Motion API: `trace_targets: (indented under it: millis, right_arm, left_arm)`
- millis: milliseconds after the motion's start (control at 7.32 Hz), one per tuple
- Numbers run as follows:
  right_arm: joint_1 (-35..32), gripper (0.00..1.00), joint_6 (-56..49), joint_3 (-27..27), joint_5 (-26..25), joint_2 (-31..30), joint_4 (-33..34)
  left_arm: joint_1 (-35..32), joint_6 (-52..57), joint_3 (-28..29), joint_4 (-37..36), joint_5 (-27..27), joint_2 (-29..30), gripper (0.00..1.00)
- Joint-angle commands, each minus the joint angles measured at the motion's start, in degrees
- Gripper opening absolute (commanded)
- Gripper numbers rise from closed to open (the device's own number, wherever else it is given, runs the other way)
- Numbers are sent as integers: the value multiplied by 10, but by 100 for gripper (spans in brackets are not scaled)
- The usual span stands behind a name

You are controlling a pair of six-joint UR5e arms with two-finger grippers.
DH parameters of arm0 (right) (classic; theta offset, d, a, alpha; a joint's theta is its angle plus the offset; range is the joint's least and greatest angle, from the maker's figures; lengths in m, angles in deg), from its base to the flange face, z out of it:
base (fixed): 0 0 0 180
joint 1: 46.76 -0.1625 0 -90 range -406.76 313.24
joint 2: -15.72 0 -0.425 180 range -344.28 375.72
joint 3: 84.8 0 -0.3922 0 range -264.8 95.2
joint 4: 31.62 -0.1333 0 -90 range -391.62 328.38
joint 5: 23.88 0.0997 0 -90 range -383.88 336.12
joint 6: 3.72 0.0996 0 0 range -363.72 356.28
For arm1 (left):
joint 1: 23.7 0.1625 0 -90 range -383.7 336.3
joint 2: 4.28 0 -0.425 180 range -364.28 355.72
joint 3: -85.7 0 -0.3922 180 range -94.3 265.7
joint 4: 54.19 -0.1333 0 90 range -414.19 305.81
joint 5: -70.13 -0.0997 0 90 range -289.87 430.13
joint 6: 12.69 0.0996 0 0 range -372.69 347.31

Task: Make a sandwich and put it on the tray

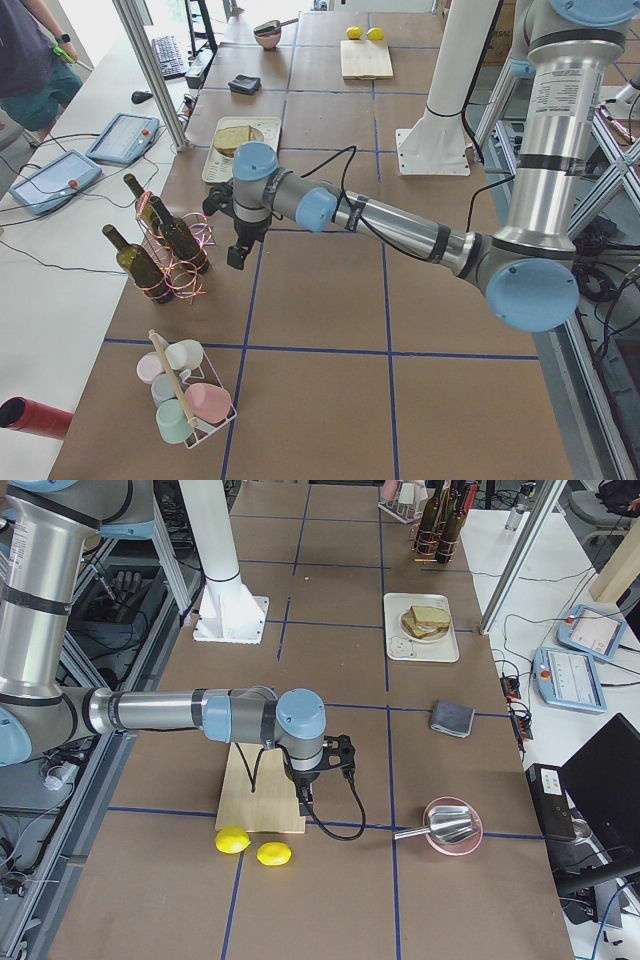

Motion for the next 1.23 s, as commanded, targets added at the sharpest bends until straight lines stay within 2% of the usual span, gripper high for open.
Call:
trace_targets:
  millis: [0,273,1094]
  right_arm:
    - [0,100,-1,0,3,-5,-1]
    - [0,100,-1,1,-3,-6,0]
    - [0,100,-3,-1,-3,-16,-2]
  left_arm:
    - [-36,52,0,-38,16,-74,100]
    - [-68,102,2,-36,42,-125,100]
    - [-73,102,2,-36,38,-117,100]
